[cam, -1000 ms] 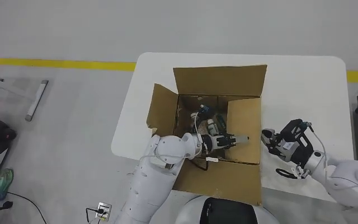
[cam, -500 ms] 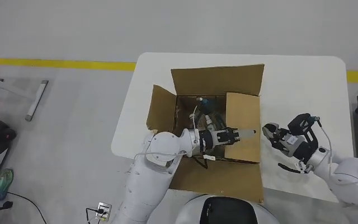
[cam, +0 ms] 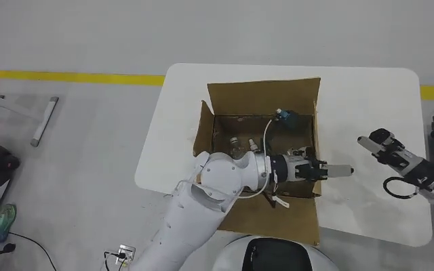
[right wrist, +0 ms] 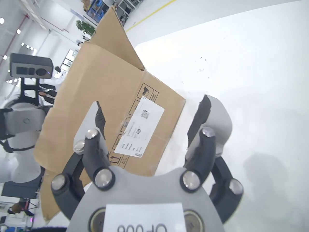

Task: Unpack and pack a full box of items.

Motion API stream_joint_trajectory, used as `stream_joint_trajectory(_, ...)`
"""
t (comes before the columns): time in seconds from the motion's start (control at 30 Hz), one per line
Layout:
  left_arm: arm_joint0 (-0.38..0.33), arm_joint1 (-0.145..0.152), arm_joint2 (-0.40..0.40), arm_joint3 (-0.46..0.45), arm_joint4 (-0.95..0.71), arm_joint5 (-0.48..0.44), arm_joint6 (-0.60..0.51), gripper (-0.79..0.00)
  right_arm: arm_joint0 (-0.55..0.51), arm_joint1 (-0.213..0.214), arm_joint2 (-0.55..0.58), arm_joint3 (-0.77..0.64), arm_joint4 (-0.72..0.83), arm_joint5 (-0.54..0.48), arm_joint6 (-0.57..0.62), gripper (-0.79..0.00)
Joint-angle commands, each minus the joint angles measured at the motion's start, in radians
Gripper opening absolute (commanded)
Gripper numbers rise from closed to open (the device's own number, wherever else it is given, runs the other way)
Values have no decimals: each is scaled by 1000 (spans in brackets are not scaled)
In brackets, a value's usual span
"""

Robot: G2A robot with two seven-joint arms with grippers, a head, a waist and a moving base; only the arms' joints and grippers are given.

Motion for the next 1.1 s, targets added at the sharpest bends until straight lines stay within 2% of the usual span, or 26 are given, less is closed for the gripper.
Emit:
stream_joint_trajectory(0.0, -16, -10, 43, 18, -3, -19, 18, 0, -4, 2, 33, 1, 69, -4, 39, 0)
stream_joint_trajectory(0.1, -38, -21, 96, 45, 9, -37, 19, 0, -7, 6, 73, 2, 117, -8, 78, 0)
stream_joint_trajectory(0.13, -45, -24, 111, 56, 18, -40, 14, 0, -7, 6, 79, 3, 140, -8, 85, -68)
stream_joint_trajectory(0.2, -55, -28, 129, 73, 31, -45, 11, 0, -7, 8, 87, 4, 152, -13, 117, -108)
stream_joint_trajectory(0.27, -59, -30, 138, 89, 38, -45, 8, 0, -4, 10, 86, 9, 151, -16, 134, -234)
stream_joint_trajectory(0.33, -62, -31, 143, 98, 47, -38, 4, 0, -2, 11, 74, 10, 157, -25, 153, -302)
stream_joint_trajectory(0.57, -60, -33, 147, 113, 63, -27, -3, 0, 10, 12, 44, 18, 197, -27, 171, -372)
stream_joint_trajectory(0.67, -57, -33, 146, 115, 61, -26, -4, 0, 18, 14, 30, 19, 165, -34, 188, -400)
stream_joint_trajectory(0.8, -52, -32, 141, 118, 62, -25, -10, 0, 32, 14, -9, 21, 148, -28, 185, -493)
stream_joint_trajectory(0.87, -50, -31, 136, 118, 68, -24, -13, 0, 39, 14, -27, 24, 132, -25, 183, -643)
stream_joint_trajectory(0.9, -49, -30, 132, 115, 72, -22, -14, 0, 43, 14, -34, 27, 126, -23, 178, -785)
stream_joint_trajectory(1.07, -46, -4, 57, 67, 201, -2, -25, 0, 52, 14, -49, 33, 94, -21, 162, -785)
